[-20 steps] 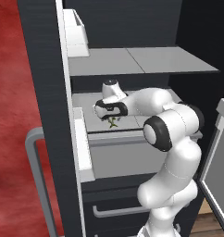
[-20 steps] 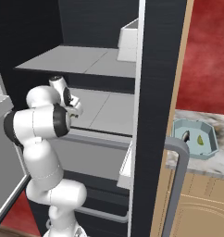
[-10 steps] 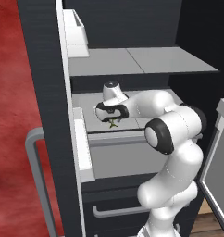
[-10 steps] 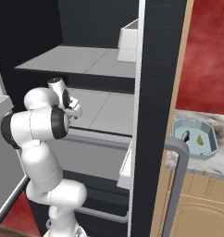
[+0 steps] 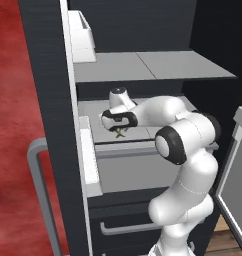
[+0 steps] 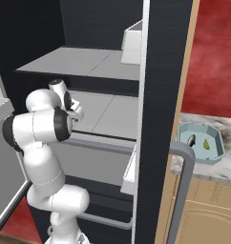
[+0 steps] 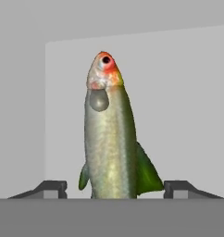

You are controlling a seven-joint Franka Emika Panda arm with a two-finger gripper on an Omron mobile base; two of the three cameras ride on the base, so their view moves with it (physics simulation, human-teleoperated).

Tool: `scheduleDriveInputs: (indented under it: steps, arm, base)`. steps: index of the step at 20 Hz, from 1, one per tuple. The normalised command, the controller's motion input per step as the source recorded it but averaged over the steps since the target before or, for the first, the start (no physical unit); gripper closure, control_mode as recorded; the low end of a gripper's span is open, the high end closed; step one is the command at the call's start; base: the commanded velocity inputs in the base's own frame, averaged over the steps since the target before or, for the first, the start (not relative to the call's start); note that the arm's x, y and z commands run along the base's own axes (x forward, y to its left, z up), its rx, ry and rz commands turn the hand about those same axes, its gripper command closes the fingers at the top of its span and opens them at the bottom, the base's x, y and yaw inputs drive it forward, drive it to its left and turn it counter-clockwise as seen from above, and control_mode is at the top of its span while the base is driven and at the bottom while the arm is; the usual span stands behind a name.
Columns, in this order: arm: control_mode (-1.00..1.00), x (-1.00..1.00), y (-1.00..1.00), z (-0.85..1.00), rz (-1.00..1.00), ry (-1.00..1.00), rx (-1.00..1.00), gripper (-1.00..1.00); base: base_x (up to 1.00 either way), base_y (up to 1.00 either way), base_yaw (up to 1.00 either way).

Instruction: Place one lemon wedge and one fish in each tupperware on the nearby counter, to pack two identical lunches.

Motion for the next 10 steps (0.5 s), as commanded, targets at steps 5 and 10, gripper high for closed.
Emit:
scheduleDriveInputs:
  steps: [5, 10]
  arm:
    - [-1.00, 0.00, 0.00, -0.08, 0.00, 0.00, 0.00, 1.00]
    - [-1.00, 0.00, 0.00, -0.01, 0.00, 0.00, 0.00, 1.00]
  base:
    - [0.00, 0.00, 0.00]
    - [0.00, 0.00, 0.00]
